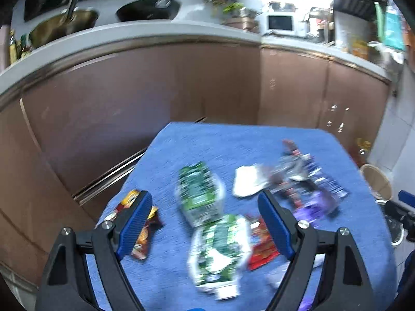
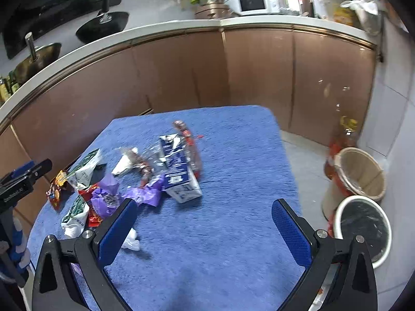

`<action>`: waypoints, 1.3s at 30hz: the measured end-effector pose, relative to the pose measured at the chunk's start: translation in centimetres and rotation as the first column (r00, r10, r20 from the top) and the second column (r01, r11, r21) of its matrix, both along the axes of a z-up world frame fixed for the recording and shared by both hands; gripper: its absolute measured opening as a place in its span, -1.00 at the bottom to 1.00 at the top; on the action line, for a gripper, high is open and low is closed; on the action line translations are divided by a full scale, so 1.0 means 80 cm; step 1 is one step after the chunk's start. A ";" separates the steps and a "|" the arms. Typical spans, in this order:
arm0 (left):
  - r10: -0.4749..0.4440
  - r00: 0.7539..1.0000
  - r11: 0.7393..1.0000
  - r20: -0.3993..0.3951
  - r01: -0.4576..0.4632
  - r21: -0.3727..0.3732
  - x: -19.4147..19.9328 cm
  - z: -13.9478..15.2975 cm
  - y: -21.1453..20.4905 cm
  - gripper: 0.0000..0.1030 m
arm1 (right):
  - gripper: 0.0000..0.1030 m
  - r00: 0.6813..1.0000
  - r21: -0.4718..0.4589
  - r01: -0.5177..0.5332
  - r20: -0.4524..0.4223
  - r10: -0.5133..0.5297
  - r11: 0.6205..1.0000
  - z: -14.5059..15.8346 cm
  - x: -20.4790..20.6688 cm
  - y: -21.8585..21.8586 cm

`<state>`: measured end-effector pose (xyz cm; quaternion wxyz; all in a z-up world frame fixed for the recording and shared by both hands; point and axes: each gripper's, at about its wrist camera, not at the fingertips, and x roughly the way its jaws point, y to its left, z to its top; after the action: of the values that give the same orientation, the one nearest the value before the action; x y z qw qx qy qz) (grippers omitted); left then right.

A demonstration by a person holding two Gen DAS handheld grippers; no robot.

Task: Collect trash
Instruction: 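Grasp the blue milk carton with the right tool while the left tool grasps the red snack bag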

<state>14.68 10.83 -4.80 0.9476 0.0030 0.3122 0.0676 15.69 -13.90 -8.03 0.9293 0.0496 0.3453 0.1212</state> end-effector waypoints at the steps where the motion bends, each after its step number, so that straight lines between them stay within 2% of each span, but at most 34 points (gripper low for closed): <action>1: 0.016 1.000 1.000 -0.015 -0.016 -0.002 0.001 -0.004 0.010 0.61 | 1.00 1.000 -0.004 -0.009 -0.005 0.009 1.000 -0.002 0.004 0.002; 7: 0.121 0.990 0.993 -0.067 -0.121 0.007 -0.005 -0.024 0.072 0.61 | 1.00 0.995 -0.006 -0.089 -0.035 0.088 0.996 -0.012 0.033 0.024; 10: 0.166 0.980 0.986 -0.112 -0.169 -0.012 -0.007 -0.037 0.101 0.61 | 1.00 0.990 -0.006 -0.131 -0.045 0.131 0.991 -0.015 0.052 0.036; 13: 0.184 0.972 0.980 -0.147 -0.193 -0.048 -0.004 -0.047 0.124 0.61 | 0.98 0.983 0.002 -0.173 -0.062 0.173 0.985 -0.016 0.077 0.049; 16: 0.185 0.969 0.980 -0.161 -0.194 -0.042 0.003 -0.050 0.136 0.61 | 0.88 0.976 -0.005 -0.202 -0.080 0.201 0.979 -0.018 0.098 0.060; 24: 0.027 0.978 1.000 -0.207 -0.029 -0.007 0.040 -0.059 0.143 0.61 | 0.83 0.953 -0.011 -0.264 -0.155 0.259 0.964 -0.028 0.148 0.084; 30: -0.093 0.953 0.996 -0.290 0.083 -0.046 0.064 -0.082 0.150 0.61 | 0.80 0.930 -0.001 -0.299 -0.225 0.291 0.954 -0.041 0.177 0.097; 32: -0.103 0.943 0.995 -0.317 0.093 -0.046 0.072 -0.093 0.154 0.61 | 0.67 0.924 -0.015 -0.304 -0.247 0.291 0.952 -0.046 0.184 0.100; 33: -0.106 0.939 0.994 -0.326 0.095 -0.050 0.075 -0.097 0.156 0.61 | 0.55 0.919 -0.015 -0.308 -0.262 0.293 0.951 -0.049 0.189 0.102; 34: -0.110 0.937 0.994 -0.332 0.096 -0.060 0.078 -0.101 0.157 0.61 | 0.43 0.916 -0.010 -0.310 -0.273 0.295 0.951 -0.052 0.192 0.103; 39: -0.101 0.933 0.989 -0.346 0.057 -0.136 0.082 -0.115 0.165 0.58 | 0.09 0.901 0.011 -0.295 -0.328 0.283 0.955 -0.068 0.203 0.094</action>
<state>21.23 24.05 -14.00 0.8767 -0.0311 0.4800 0.0082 31.90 -6.36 -13.50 0.8318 -0.0008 0.5001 0.2410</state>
